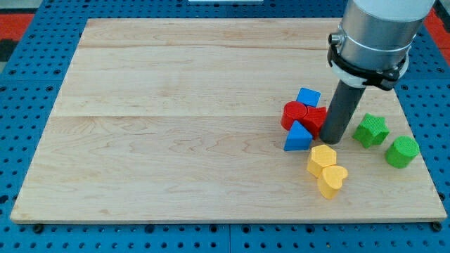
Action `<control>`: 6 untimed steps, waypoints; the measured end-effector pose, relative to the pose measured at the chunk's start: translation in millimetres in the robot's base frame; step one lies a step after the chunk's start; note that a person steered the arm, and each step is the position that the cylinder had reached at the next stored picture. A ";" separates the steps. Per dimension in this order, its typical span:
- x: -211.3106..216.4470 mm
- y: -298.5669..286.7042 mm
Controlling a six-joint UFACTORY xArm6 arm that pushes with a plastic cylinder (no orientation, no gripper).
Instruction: Slide the red star along with red circle towards center
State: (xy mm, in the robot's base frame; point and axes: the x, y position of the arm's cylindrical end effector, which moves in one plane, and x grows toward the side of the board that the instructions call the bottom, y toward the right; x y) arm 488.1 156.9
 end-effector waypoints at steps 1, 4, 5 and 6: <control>-14.1 -1.8; -55.3 -136.1; -25.1 -119.9; -0.9 -113.5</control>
State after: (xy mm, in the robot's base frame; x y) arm 487.2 43.4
